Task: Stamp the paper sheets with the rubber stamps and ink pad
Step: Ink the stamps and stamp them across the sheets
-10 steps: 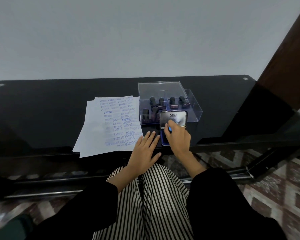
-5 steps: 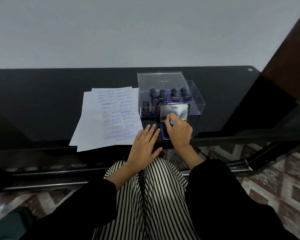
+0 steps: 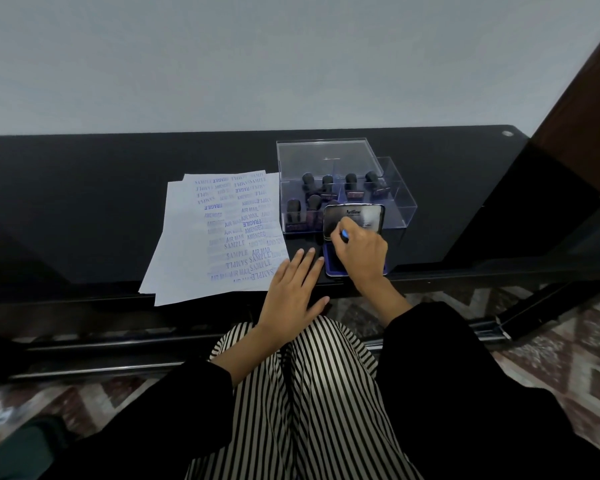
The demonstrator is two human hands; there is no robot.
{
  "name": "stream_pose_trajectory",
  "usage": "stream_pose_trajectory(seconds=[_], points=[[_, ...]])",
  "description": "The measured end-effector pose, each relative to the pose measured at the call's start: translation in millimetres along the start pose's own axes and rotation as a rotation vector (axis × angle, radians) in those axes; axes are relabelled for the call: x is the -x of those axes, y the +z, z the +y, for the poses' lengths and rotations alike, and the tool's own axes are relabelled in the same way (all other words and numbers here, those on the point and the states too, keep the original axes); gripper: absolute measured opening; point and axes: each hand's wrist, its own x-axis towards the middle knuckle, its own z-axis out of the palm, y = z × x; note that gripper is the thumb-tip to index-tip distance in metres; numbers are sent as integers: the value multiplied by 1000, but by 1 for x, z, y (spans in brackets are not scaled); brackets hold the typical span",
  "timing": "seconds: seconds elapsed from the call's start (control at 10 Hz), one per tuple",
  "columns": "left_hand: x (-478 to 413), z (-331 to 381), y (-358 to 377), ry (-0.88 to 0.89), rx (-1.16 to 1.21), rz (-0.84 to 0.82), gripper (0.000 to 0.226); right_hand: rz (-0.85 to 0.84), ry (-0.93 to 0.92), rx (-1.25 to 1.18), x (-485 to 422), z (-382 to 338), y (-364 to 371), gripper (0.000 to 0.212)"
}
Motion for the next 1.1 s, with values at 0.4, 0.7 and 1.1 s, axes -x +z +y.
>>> stream_pose_trajectory(seconds=[0.4,0.7,1.1], points=[[0,0,1,-2,-36,18,65,33,-8,-40,-1,3,7,21],[0,1,-1,-8,-31,10,66,108,-83,-47,6,4,0,30],[0,2,-1,-12,-40,-4,67,75,-62,-80,7,4,-1,30]])
